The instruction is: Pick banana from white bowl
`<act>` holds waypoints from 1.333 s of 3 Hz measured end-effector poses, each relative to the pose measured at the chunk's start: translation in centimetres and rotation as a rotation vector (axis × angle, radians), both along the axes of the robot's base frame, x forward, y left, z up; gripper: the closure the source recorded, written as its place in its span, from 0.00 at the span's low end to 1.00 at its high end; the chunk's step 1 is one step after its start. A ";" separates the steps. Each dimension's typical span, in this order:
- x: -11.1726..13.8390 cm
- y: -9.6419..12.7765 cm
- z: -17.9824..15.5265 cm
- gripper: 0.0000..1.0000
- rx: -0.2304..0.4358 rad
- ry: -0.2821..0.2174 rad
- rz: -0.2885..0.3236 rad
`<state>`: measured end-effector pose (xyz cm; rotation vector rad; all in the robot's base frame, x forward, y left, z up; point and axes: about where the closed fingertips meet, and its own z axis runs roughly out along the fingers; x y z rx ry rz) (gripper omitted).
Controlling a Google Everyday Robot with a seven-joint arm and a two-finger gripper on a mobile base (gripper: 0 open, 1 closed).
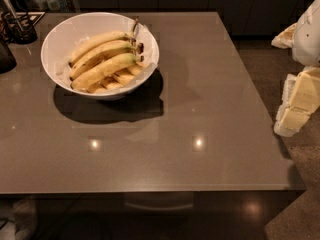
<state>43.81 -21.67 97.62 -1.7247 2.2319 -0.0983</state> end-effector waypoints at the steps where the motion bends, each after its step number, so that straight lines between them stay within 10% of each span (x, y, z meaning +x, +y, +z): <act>1: 0.0 0.0 0.0 0.00 0.000 0.000 0.000; 4: 3.4 4.3 0.2 0.00 -0.114 0.049 0.068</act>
Offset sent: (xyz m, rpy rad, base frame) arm 0.0095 0.0173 -0.0036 -0.0611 0.0203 0.0369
